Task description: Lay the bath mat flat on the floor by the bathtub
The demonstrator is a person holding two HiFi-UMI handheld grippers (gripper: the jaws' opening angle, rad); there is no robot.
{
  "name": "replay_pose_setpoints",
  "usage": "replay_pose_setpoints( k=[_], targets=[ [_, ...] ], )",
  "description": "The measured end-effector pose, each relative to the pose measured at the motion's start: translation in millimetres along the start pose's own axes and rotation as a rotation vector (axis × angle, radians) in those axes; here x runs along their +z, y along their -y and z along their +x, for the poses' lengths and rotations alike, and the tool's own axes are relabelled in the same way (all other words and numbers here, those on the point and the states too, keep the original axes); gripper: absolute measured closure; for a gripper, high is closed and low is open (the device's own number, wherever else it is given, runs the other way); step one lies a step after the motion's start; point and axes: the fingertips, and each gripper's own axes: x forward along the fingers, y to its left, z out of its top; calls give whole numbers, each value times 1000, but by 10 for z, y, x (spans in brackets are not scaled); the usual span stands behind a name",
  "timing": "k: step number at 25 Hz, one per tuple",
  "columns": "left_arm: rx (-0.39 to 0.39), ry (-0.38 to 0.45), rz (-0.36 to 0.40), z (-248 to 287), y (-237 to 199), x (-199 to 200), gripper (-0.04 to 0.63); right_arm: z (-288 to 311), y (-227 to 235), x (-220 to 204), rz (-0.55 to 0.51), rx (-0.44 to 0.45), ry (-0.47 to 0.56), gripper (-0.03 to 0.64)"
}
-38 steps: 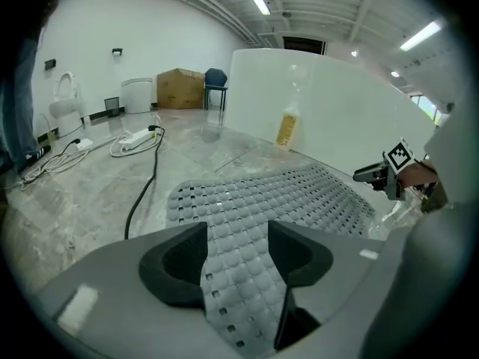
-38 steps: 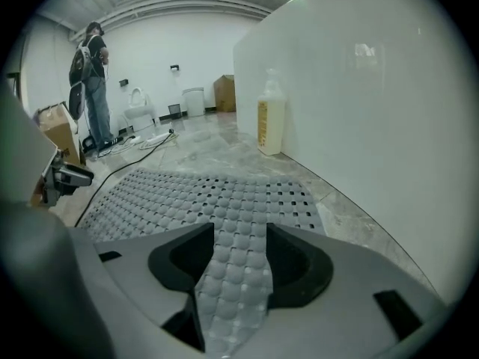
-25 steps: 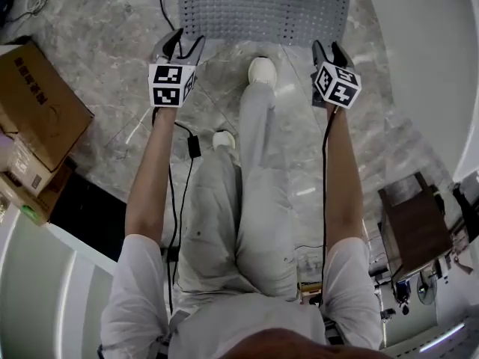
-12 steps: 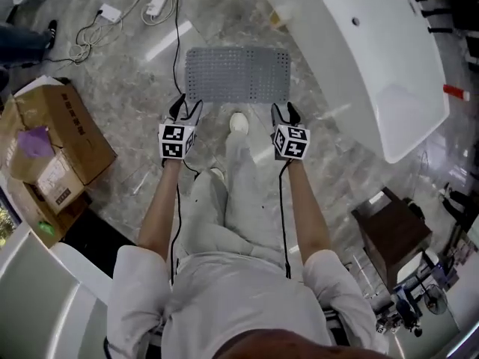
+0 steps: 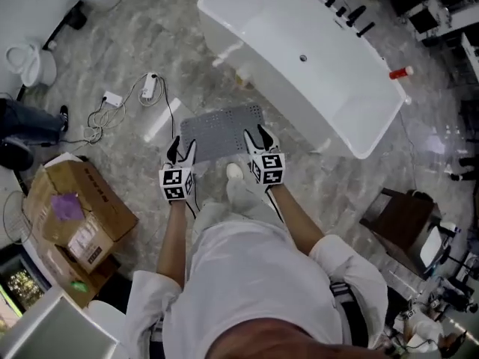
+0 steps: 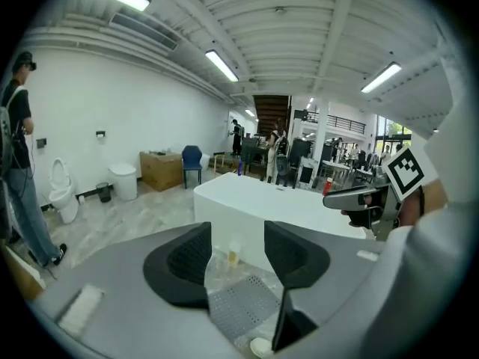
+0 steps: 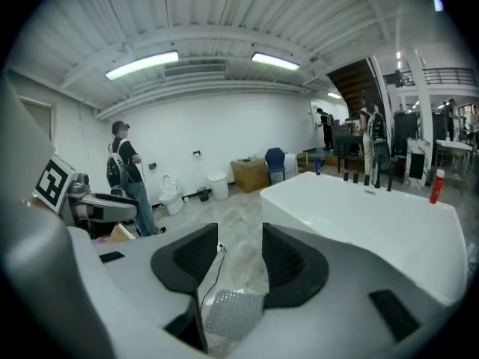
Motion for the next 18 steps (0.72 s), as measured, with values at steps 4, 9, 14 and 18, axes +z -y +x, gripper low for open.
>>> replay_pose_setpoints(
  k=[4, 9, 14, 18],
  targets=[
    [37, 61, 6, -249, -124, 382, 376, -25, -336, 521, 40, 54, 99, 445],
    [-65, 199, 87, -215, 348, 1074, 407, -541, -130, 1295, -26, -2, 297, 479],
    [-143, 276, 128, -489, 688, 1427, 439, -1131, -218, 1553, -71, -43, 379, 494],
    [-160, 314, 129, -795, 1060, 1599, 466, -1600, -247, 1572, -71, -39, 423, 502]
  ],
)
